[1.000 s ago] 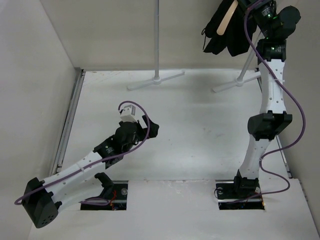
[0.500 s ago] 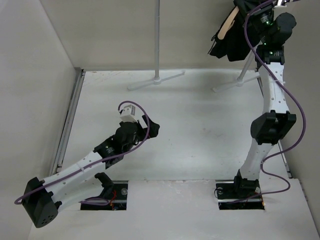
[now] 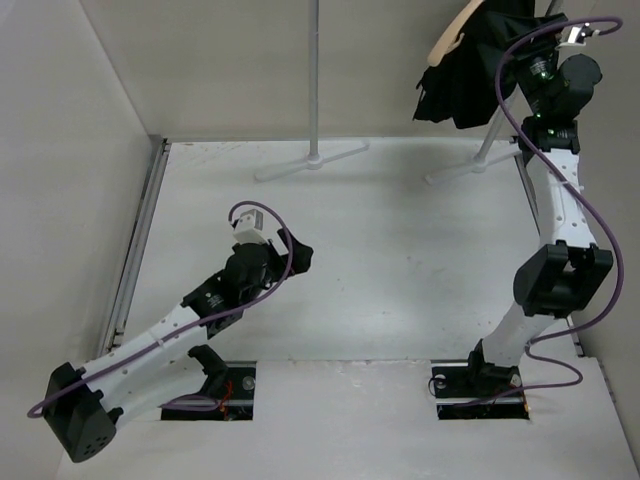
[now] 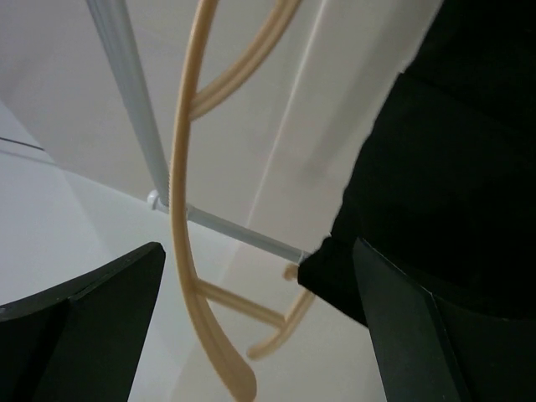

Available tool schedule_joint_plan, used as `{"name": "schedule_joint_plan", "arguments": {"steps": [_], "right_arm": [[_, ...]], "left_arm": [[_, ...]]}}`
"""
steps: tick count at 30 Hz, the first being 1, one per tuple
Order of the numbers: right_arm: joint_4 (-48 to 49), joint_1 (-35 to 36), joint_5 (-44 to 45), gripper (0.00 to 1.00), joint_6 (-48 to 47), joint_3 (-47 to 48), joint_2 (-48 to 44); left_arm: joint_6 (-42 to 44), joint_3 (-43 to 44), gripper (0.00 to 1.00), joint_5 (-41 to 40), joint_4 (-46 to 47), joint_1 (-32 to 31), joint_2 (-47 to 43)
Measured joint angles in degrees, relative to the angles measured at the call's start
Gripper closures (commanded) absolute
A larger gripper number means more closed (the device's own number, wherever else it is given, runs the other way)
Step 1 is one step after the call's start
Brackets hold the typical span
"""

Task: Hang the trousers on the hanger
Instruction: Hang the hanger with trousers onto the clothesline

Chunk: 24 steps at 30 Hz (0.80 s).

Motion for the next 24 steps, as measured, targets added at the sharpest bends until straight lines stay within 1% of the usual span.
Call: {"name": "schedule_joint_plan", "arguments": {"steps": [4,8,11,14,17,21,24], "right_arm": [[-0.5,-0.8,-0.5,0.0,-4.1,-7.0,-4.9],[-1.2,-2.0,-0.5,0.0,-9.4,-15.6,-13.0],[-1.6,-2.6,0.4,0.0,-14.2,-23.3,-21.8],[-2.0,-2.6,2.6,0.0,-19.8,-32.0,-32.5],[-3.3,-2.5,7.0,0.0,-26.2,-42.2,-44.4],[-9.4,-0.1,18.4,0.0,-34.6,-55.7,-58.7],[-17.6,2.6,29.7,0.0,-40.3,-60.8,-63.8]], "left_arm": [[0.0,0.0,0.0,-0.2,-2.3,2.7,-1.6],[0.0,0.0,0.0,-0.9,-4.8,5.1,-3.4],[0.0,0.0,0.0,-1.4,-6.4,5.9,-4.1],[0.0,0.0,0.0,-1.7,-7.4,5.8,-4.7],[0.0,0.0,0.0,-2.3,-7.8,5.0,-5.7],[0.0,-1.2,0.0,-3.0,-7.8,2.9,-7.7],[0.0,-2.8,0.0,-3.3,-7.8,0.6,-8.2]]}}
